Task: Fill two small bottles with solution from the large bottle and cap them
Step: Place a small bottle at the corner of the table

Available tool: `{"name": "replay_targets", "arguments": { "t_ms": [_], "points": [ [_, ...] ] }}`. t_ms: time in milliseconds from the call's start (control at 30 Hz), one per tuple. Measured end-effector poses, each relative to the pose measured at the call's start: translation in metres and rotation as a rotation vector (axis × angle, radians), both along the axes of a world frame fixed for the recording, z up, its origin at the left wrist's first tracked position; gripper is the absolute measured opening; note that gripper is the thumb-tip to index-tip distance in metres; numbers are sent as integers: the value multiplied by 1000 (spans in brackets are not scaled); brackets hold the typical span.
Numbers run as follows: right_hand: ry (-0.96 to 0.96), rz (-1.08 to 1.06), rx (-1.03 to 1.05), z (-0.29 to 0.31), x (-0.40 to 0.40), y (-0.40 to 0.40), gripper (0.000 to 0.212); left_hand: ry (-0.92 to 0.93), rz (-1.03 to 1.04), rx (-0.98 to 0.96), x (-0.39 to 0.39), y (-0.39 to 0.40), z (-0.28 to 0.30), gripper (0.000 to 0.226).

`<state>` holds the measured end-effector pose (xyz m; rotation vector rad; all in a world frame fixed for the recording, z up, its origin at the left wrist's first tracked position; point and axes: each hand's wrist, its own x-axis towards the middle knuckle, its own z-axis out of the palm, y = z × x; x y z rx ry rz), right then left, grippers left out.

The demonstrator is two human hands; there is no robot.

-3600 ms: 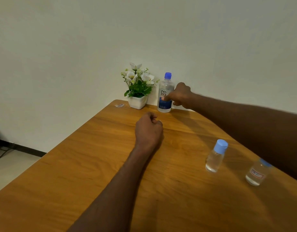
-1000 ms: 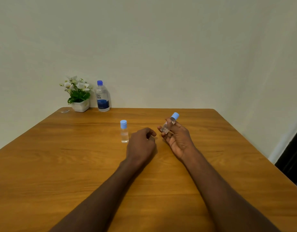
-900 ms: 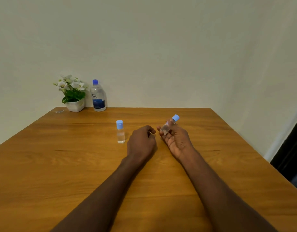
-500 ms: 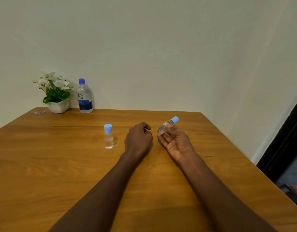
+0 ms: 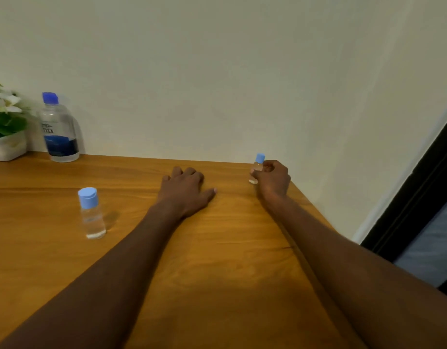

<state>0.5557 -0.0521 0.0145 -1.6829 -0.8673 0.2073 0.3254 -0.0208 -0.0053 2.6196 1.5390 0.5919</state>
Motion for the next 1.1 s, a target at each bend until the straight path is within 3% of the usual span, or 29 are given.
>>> {"name": "replay_targets", "arguments": {
  "t_ms": [200,400,833,1100],
  "points": [
    [-203,6,-132,-4,16,38,42,-20,0,23,-1,4,-6,67],
    [-133,-40,-232,-5,22,66,39,-77,4,-5,0,10,-9,65],
    [-182,-99,-399,1,21,74,57,-138,8,-63,-3,10,-7,55],
    [-196,-135,-434,2,22,78,56,-160,8,-73,-5,8,-5,51]
  ]
}}
